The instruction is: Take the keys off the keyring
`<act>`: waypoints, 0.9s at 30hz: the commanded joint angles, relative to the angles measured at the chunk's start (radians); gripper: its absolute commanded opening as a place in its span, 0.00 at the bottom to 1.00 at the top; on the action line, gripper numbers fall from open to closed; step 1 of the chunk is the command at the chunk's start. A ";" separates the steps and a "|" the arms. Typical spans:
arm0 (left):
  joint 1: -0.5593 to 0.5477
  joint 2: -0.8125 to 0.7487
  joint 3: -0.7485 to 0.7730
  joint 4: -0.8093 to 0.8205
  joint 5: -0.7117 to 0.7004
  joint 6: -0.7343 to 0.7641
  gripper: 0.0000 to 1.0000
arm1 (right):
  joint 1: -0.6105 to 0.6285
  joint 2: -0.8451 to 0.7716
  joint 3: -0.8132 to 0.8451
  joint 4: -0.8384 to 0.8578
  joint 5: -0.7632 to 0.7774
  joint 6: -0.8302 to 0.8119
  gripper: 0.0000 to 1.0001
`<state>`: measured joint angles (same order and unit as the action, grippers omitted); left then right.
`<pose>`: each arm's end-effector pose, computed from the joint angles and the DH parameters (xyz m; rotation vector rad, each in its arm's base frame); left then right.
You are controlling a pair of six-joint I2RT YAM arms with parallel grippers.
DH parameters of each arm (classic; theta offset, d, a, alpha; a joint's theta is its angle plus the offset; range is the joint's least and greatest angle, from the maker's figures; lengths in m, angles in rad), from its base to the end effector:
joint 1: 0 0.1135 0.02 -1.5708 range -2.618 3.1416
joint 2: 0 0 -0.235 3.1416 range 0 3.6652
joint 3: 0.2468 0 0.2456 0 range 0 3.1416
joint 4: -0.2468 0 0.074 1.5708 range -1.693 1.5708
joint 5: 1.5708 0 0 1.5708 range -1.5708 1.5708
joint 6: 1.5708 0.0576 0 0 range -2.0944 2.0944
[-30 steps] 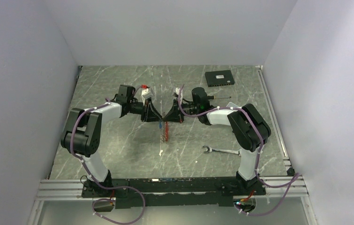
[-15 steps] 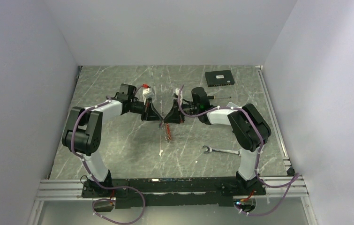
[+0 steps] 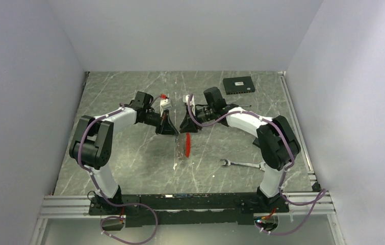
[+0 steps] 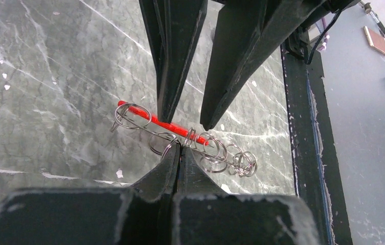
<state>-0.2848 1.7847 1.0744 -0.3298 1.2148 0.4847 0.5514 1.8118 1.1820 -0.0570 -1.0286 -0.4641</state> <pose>0.3084 -0.1466 0.1522 1.1758 1.8286 -1.4195 0.3013 0.2432 0.1842 -1.4655 1.5144 1.1912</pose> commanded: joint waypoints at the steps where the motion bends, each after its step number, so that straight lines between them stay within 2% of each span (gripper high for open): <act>1: -0.009 -0.013 0.032 -0.010 0.012 0.033 0.00 | 0.011 -0.007 0.050 -0.085 0.005 -0.065 0.32; 20: -0.020 -0.037 0.019 0.015 0.005 0.025 0.00 | 0.037 0.065 0.099 -0.161 0.051 -0.066 0.24; 27: -0.020 -0.033 0.021 0.016 -0.002 0.023 0.00 | 0.036 0.059 0.093 -0.187 0.049 -0.077 0.23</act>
<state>-0.3019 1.7847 1.0744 -0.3344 1.1801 0.4885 0.5842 1.8721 1.2484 -0.2062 -0.9787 -0.5114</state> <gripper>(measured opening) 0.010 0.244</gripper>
